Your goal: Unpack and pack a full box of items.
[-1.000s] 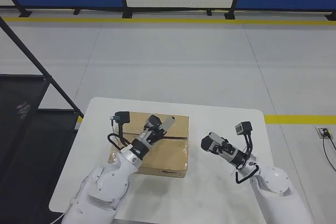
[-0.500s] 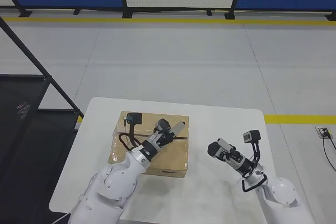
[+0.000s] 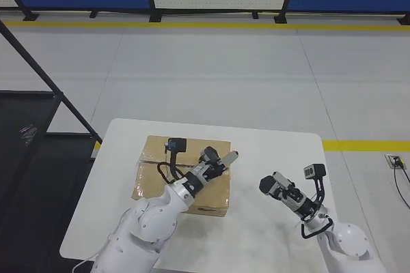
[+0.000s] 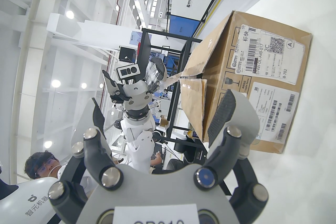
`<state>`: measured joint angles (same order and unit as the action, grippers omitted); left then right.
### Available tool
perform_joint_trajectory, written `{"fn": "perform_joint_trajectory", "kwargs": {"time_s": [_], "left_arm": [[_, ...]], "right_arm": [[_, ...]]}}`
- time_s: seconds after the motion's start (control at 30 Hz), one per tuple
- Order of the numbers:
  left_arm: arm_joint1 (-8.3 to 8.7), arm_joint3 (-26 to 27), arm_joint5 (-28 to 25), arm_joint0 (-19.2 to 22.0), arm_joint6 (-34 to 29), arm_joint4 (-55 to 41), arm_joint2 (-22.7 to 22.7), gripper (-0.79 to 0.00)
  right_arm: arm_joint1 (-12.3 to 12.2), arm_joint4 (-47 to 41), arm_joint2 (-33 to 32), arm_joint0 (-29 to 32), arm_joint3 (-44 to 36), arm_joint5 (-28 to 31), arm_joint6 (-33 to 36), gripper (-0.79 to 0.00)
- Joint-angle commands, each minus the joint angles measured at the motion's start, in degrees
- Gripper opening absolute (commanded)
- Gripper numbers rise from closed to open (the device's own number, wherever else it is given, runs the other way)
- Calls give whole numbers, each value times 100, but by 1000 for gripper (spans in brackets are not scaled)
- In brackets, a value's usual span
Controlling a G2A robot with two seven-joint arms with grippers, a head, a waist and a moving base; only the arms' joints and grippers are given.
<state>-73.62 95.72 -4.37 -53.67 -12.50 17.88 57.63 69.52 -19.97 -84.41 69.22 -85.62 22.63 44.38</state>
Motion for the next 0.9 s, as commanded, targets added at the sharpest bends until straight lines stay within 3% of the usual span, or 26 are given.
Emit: {"fn": "perform_joint_trajectory", "kwargs": {"time_s": [0.0,0.43,0.87], "left_arm": [[-25,-44,-3,31,27,2,-49,0],[-193,-368,-30,241,213,17,-300,0],[-282,-342,-83,241,314,-77,-185,0]], "right_arm": [[-6,-9,-2,-1,15,-5,-1,0],[-53,-103,-59,41,67,-5,32,0],[-89,0,17,-150,22,-118,74,0]]}}
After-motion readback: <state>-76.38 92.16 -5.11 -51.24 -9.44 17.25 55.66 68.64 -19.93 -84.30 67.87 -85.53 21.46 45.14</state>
